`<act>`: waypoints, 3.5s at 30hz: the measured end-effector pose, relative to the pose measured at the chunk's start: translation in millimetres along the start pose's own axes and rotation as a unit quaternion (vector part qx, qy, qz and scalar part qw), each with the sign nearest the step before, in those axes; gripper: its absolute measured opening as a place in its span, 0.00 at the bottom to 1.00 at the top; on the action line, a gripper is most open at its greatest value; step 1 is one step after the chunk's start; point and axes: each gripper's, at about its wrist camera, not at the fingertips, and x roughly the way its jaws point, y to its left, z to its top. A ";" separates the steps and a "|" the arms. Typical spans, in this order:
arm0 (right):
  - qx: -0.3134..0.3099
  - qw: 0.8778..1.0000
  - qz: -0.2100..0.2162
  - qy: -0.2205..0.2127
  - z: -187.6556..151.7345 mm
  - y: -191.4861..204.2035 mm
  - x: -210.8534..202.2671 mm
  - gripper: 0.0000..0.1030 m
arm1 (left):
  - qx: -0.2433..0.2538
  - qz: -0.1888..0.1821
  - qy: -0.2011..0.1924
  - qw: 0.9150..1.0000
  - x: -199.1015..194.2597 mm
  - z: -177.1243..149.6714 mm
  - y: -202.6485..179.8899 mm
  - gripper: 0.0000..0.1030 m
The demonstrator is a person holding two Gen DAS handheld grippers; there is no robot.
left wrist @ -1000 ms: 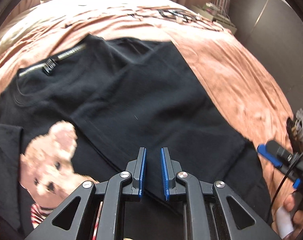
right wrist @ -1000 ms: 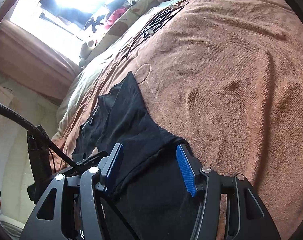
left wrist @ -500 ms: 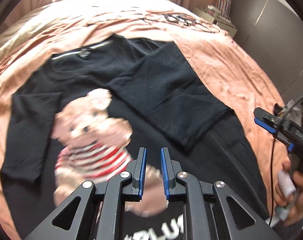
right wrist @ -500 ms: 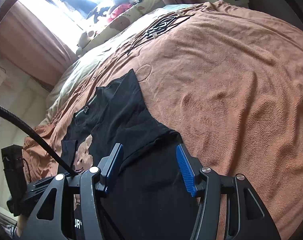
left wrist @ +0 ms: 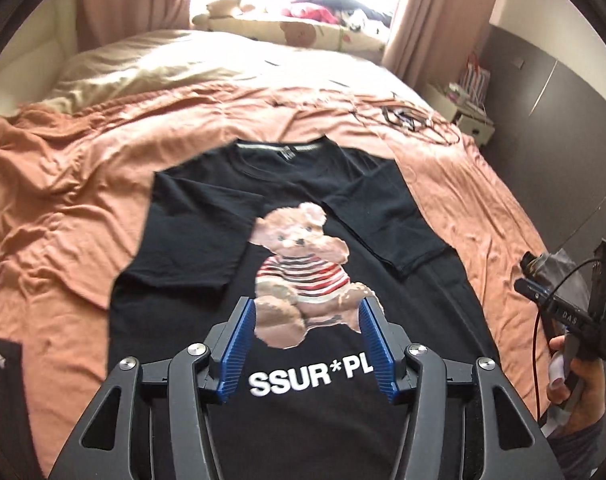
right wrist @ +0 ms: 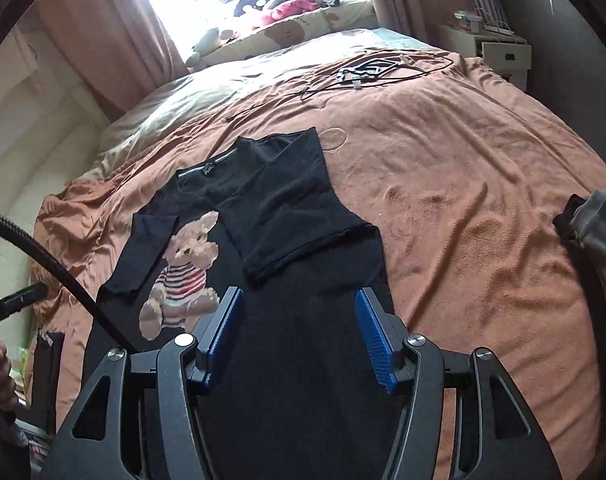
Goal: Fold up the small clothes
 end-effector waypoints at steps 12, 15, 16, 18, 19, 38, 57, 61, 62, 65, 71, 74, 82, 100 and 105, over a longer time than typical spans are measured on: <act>-0.102 0.992 -0.037 -0.061 -38.0 71.5 -147.0 0.69 | -0.016 0.017 -0.105 0.994 -143.7 -51.5 34.4 0.90; -0.113 0.990 -0.030 -0.074 -56.7 81.2 -181.0 0.69 | -0.028 0.019 -0.123 0.992 -173.0 -71.0 43.9 0.90; -0.117 0.990 -0.032 -0.077 -64.3 81.8 -191.8 0.69 | -0.034 0.019 -0.129 0.991 -183.1 -78.4 48.0 0.90; -0.124 0.988 -0.039 -0.084 -76.8 83.2 -210.3 0.69 | -0.045 0.021 -0.140 0.989 -200.7 -93.1 54.3 0.90; -0.127 0.986 -0.048 -0.092 -82.4 82.2 -218.9 0.69 | -0.050 0.022 -0.145 0.988 -209.5 -101.3 56.9 0.90; -0.152 0.977 -0.079 -0.128 -222.0 63.8 -303.4 0.69 | -0.082 0.051 -0.207 0.974 -286.7 -249.2 85.2 0.97; -0.092 0.988 0.015 -0.125 -285.9 -10.7 -333.9 1.00 | -0.079 0.094 -0.232 0.965 -270.0 -363.0 92.3 1.00; -0.072 0.990 0.027 -0.122 -297.4 -33.9 -329.8 1.00 | -0.084 0.093 -0.232 0.965 -263.5 -376.5 88.8 1.00; -0.068 0.990 0.026 -0.119 -300.1 -37.6 -326.9 1.00 | -0.083 0.090 -0.229 0.966 -260.8 -378.7 88.5 1.00; -0.063 0.991 0.016 -0.117 -309.5 -47.0 -320.6 1.00 | -0.079 0.082 -0.214 0.970 -251.0 -385.3 86.8 1.00; -0.079 0.990 -0.003 -0.116 -322.0 -54.3 -298.9 1.00 | -0.080 0.067 -0.178 0.978 -223.8 -394.0 93.4 1.00; -0.083 0.990 0.017 -0.114 -332.8 -57.2 -282.2 1.00 | -0.096 0.054 -0.168 0.980 -211.0 -398.8 101.6 1.00; -0.050 0.993 0.020 -0.105 -347.1 -82.6 -237.8 0.99 | -0.130 0.030 -0.136 0.982 -172.1 -399.0 122.4 0.99; 0.013 0.998 0.039 -0.043 -301.6 -113.1 -161.4 0.57 | -0.193 -0.001 -0.069 0.979 -92.3 -379.7 169.5 0.57; 0.029 0.997 0.062 -0.042 -295.0 -115.8 -150.7 0.55 | -0.202 -0.019 -0.061 0.977 -84.6 -375.3 175.1 0.56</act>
